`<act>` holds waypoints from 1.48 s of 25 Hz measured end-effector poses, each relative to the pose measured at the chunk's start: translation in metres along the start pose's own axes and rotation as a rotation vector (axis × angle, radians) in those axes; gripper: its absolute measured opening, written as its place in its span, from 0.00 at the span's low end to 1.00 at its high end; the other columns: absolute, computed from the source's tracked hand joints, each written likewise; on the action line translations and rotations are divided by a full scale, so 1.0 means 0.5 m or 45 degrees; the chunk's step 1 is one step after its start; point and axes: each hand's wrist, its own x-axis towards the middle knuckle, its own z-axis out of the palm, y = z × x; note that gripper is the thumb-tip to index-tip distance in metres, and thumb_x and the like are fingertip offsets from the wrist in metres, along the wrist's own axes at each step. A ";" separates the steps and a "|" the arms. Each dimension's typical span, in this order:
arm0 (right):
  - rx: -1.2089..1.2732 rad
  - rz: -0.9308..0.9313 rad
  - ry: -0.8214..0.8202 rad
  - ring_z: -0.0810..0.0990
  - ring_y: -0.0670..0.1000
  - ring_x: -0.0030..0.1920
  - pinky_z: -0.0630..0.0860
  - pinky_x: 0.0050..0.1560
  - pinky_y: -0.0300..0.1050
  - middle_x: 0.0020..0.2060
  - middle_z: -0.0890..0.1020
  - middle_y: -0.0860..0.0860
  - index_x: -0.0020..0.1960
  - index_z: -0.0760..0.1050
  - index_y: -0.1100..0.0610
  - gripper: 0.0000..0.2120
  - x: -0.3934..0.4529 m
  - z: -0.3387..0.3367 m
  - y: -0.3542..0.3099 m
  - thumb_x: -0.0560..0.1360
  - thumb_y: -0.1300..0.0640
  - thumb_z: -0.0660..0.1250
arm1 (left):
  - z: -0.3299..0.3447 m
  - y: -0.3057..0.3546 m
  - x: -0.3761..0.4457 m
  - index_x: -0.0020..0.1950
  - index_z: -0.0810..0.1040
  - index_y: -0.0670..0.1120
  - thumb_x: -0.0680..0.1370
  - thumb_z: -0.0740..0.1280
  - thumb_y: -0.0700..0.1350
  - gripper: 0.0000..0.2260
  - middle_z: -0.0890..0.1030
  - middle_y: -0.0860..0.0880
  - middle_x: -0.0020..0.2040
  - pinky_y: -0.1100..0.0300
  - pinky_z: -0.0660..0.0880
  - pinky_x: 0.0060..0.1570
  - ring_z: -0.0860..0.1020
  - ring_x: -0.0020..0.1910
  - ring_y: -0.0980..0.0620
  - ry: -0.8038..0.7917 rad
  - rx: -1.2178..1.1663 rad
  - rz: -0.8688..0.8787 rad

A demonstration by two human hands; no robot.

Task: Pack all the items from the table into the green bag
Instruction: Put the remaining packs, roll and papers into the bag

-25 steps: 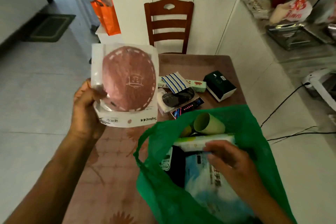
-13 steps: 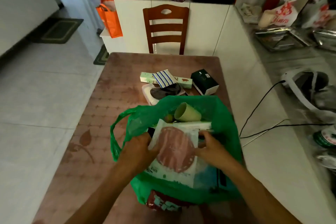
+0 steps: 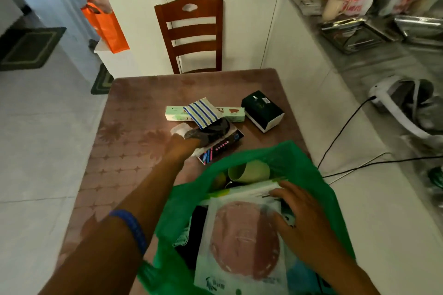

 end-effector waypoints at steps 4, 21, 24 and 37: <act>-0.036 0.101 -0.009 0.63 0.43 0.67 0.61 0.69 0.42 0.67 0.66 0.38 0.62 0.74 0.46 0.15 -0.016 0.026 0.026 0.76 0.49 0.66 | 0.054 -0.088 0.129 0.60 0.71 0.39 0.75 0.70 0.51 0.21 0.76 0.42 0.49 0.53 0.74 0.45 0.76 0.46 0.46 -0.123 -0.309 -0.318; -0.032 -0.036 -0.240 0.70 0.42 0.66 0.62 0.64 0.36 0.66 0.71 0.36 0.57 0.71 0.34 0.16 -0.018 0.033 0.116 0.70 0.39 0.60 | 0.098 -0.098 0.125 0.66 0.72 0.46 0.78 0.64 0.43 0.16 0.71 0.43 0.69 0.45 0.75 0.56 0.70 0.64 0.40 0.205 1.485 0.956; 0.137 -0.108 -0.224 0.71 0.37 0.63 0.65 0.62 0.28 0.61 0.74 0.32 0.56 0.74 0.36 0.13 -0.010 -0.017 0.127 0.73 0.48 0.66 | 0.035 -0.036 0.045 0.57 0.76 0.45 0.79 0.61 0.43 0.09 0.80 0.40 0.55 0.46 0.79 0.42 0.78 0.49 0.39 0.358 1.120 0.925; 0.332 -0.710 -0.181 0.75 0.42 0.56 0.73 0.57 0.41 0.53 0.78 0.41 0.55 0.76 0.46 0.11 0.079 -0.089 -0.003 0.73 0.51 0.65 | 0.031 -0.053 -0.403 0.62 0.74 0.54 0.70 0.62 0.66 0.25 0.80 0.52 0.51 0.60 0.73 0.43 0.77 0.47 0.54 0.084 0.895 0.771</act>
